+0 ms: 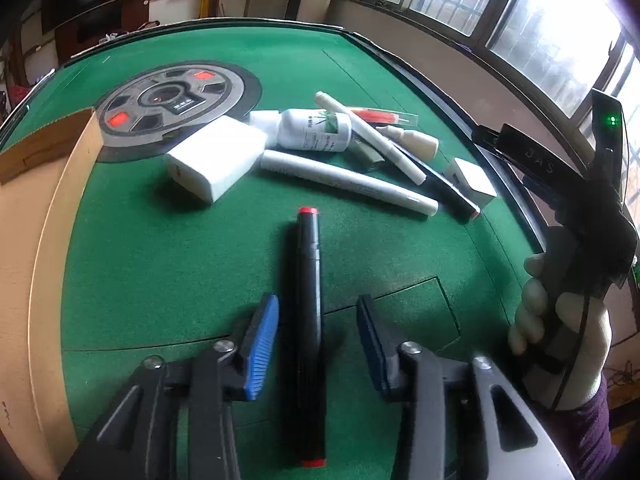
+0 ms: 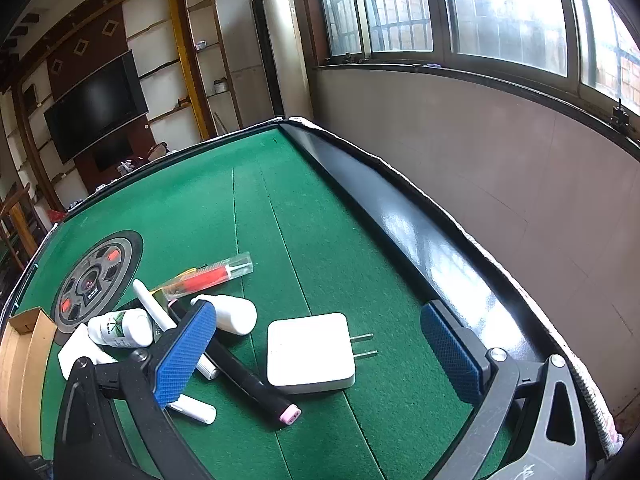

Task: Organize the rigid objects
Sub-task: 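Grasp the black red-capped marker with the left tool and lift it, then carry the black marker toward the cardboard box while the right tool grasps a white marker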

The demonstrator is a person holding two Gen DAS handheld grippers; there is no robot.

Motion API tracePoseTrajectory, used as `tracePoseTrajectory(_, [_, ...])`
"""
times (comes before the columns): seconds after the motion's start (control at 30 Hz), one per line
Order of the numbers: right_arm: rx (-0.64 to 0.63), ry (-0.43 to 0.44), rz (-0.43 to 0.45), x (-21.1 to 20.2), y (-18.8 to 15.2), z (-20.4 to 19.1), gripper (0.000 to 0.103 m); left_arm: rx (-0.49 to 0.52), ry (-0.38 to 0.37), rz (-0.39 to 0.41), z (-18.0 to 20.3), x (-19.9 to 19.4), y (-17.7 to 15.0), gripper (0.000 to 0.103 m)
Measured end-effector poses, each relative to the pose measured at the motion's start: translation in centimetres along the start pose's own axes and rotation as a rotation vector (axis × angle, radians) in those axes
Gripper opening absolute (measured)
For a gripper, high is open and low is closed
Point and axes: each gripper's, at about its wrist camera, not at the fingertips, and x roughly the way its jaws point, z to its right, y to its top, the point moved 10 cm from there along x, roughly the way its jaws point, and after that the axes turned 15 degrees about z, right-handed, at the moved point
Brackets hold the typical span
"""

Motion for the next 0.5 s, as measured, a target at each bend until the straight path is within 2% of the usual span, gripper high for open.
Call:
tracePoseTrajectory(0.03, [-0.002,-0.006,0.006,-0.1,0.1,0.1,0.102,0.015,0.005,0.009,0.4,0.2,0.0,0.059])
tracePoseTrajectory(0.1, [-0.010,-0.015,0.020,-0.3,0.3,0.1,0.102,0.060,0.035,0.034,0.3,0.1,-0.3,0.057])
tracePoseTrajectory(0.17, [-0.019,-0.015,0.025,-0.3,0.3,-0.1,0.102,0.069,0.034,0.032,0.2,-0.2,-0.6,0.014])
tracePoseTrajectory(0.2, [-0.024,-0.016,0.025,-0.2,0.3,-0.1,0.102,0.028,-0.003,0.023,0.1,-0.4,-0.7,0.014])
tracePoseTrajectory(0.27, [-0.031,-0.016,0.022,-0.2,0.2,-0.2,0.102,-0.030,-0.028,0.041,-0.6,-1.5,-0.5,0.014])
tracePoseTrajectory(0.5, [-0.019,-0.025,0.012,-0.1,0.0,0.1,0.102,-0.130,-0.094,0.206,-2.7,-7.9,1.5,0.014])
